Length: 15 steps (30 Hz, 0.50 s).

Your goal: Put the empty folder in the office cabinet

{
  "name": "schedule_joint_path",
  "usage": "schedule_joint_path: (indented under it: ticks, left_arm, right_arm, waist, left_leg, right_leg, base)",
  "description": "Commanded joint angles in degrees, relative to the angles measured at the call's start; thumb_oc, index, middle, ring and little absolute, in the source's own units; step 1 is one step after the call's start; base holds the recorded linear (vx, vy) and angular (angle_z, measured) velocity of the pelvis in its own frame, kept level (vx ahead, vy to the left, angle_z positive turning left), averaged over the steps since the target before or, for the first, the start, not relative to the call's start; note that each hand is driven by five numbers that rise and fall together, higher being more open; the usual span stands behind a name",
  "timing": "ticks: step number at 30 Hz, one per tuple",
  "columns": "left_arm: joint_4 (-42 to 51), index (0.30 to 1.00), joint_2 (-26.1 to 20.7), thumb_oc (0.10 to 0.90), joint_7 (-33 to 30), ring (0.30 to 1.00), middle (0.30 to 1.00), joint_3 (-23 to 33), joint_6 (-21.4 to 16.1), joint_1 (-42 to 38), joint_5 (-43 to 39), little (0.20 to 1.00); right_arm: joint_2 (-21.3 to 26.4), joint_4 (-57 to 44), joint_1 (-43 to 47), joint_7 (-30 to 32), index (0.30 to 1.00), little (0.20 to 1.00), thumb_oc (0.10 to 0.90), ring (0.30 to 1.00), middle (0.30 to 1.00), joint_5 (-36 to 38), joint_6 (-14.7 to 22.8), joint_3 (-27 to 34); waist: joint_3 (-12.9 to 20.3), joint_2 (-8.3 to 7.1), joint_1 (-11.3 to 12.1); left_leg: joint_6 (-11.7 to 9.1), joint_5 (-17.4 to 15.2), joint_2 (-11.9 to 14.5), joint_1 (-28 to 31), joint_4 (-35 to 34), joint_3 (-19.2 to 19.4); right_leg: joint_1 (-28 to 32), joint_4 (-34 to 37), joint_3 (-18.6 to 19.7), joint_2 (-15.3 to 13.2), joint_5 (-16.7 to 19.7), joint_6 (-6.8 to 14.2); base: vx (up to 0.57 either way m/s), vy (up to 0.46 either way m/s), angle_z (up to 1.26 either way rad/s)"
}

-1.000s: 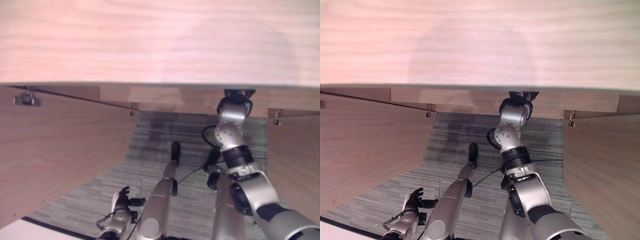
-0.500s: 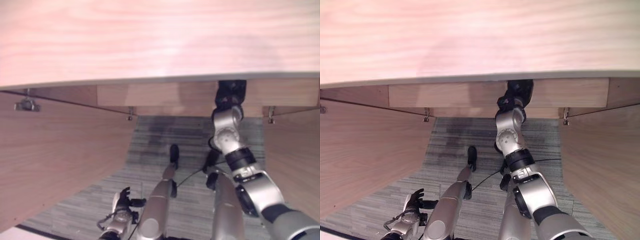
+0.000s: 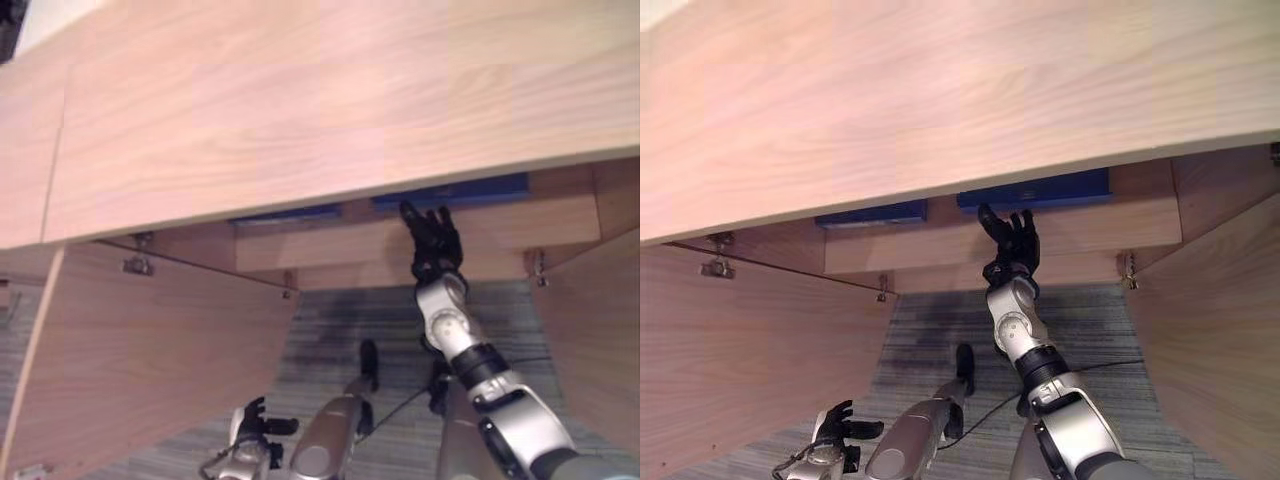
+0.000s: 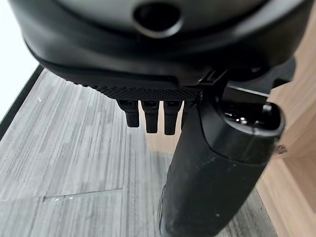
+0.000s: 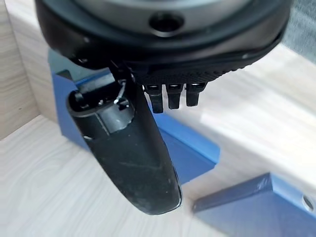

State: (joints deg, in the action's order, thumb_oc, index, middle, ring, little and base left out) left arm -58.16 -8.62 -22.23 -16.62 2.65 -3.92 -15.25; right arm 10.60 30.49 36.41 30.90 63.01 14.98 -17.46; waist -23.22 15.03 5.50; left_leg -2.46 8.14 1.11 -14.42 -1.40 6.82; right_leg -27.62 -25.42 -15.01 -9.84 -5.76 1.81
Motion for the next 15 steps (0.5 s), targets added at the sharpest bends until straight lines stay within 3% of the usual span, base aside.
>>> schedule_joint_path:
  ticks: [1, 6, 12, 15]
  left_arm:
    - [-5.53, 0.900, -0.43, 0.800, -2.95, 0.900, 0.900, -0.43, 1.30, 2.95, 1.53, 0.900]
    - [-7.44, 0.900, 0.34, 0.800, -3.14, 0.900, 0.900, 0.68, 1.85, 3.30, 2.82, 0.900]
    - [-8.83, 0.900, 0.61, 0.800, -2.88, 0.900, 0.900, 2.04, 1.80, 3.26, 2.49, 0.900]
    - [-11.73, 0.900, 0.27, 0.800, -3.00, 0.900, 0.900, 5.60, 2.52, 3.33, 2.57, 0.900]
  right_arm:
    - [-1.67, -7.67, 1.92, -4.25, 0.900, 0.900, 0.800, 0.900, 0.900, -4.18, 3.66, -2.35]
    - [-1.21, -8.34, -1.20, -5.16, 0.900, 0.900, 0.800, 0.900, 0.900, -3.67, 4.08, -2.53]
    - [-1.20, -5.54, -3.74, -6.23, 0.900, 0.900, 0.800, 0.900, 0.900, -1.93, 3.81, -1.00]
    - [0.06, -4.99, -13.14, -7.81, 0.900, 0.900, 0.800, 0.900, 0.900, -1.78, 2.30, 1.28]
  waist:
    - [3.03, -2.09, -1.09]
    - [5.16, -0.82, -1.68]
    - [6.50, -0.63, -2.12]
    - [8.60, -3.12, -3.46]
  left_leg:
    - [-1.60, -7.73, -1.50, 2.54, 3.23, 1.66]
    - [-1.48, -8.41, -1.69, 4.65, 3.16, 2.29]
    - [-1.68, -9.02, -1.39, 5.70, 3.56, 2.72]
    - [-2.75, -9.11, -0.25, 7.80, 3.64, 3.06]
  right_leg:
    - [10.09, 14.94, 1.01, -1.25, 4.17, 4.48]
    - [11.77, 15.16, 1.20, -1.44, 3.65, 4.48]
    - [13.22, 16.30, 1.46, -0.97, 3.44, 4.27]
    - [16.92, 20.22, 1.06, 0.93, 3.64, 4.08]
  base:
    - [0.02, 0.030, -0.11]
    - [0.02, 0.015, -0.09]
    - [0.02, -0.008, -0.02]
    - [0.09, -0.151, -0.03]
